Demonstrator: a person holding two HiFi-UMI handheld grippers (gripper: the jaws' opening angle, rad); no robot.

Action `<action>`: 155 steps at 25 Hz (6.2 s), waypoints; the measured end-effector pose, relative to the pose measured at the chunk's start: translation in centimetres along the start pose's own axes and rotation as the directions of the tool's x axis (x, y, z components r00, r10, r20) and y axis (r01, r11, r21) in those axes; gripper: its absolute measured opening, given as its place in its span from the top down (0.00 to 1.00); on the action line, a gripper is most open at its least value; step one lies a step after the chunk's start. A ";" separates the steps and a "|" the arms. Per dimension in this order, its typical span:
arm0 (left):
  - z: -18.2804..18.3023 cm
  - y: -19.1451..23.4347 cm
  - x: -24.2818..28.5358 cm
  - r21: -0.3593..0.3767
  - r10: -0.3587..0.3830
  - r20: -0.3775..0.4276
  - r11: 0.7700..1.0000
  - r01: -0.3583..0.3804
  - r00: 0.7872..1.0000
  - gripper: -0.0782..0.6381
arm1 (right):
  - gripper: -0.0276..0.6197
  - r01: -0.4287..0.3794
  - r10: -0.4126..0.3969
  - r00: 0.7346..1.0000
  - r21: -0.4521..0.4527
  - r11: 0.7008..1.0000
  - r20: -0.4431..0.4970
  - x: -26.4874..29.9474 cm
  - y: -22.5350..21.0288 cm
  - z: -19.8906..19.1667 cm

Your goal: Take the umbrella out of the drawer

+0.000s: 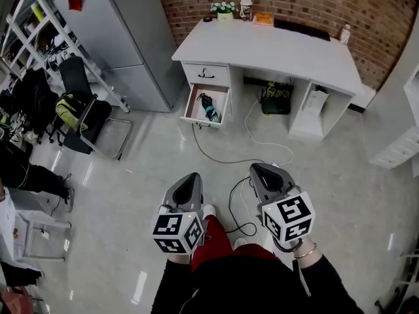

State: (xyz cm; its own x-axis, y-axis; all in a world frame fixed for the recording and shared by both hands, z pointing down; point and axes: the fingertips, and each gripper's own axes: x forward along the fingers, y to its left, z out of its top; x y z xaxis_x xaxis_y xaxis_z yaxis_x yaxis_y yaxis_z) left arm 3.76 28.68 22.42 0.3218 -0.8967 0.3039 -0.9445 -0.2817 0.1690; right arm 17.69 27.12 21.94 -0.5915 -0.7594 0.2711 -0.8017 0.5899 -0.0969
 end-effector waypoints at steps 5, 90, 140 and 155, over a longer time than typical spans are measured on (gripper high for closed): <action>0.4 2.1 2.1 0.003 0.004 -0.007 1.000 -0.004 1.000 0.89 | 0.96 0.017 -0.017 1.000 -0.008 1.000 -0.010 2.4 -0.7 0.3; -21.5 32.8 62.2 -0.328 0.014 -0.511 0.921 -0.209 0.859 0.54 | 0.96 0.025 0.047 0.822 0.119 0.993 -0.568 57.1 -21.2 -21.8; -37.1 37.6 79.9 -0.363 0.014 -0.701 0.854 -0.373 0.713 0.46 | 0.96 -0.041 0.061 0.640 0.046 0.998 -0.766 66.4 -26.9 -33.3; -38.7 37.9 80.9 -0.288 0.074 -0.734 0.866 -0.408 0.675 0.46 | 0.96 -0.049 0.059 0.581 0.038 0.998 -0.812 67.2 -26.6 -35.0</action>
State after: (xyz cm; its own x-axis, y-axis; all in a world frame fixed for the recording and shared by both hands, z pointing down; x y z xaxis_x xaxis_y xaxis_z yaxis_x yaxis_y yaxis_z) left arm -3.45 -41.35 89.69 0.1962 -0.3758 0.9057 -0.9304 0.2202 0.2929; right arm 2.29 -29.98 76.25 -0.3213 -0.1834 0.9290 -0.7746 0.6153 -0.1465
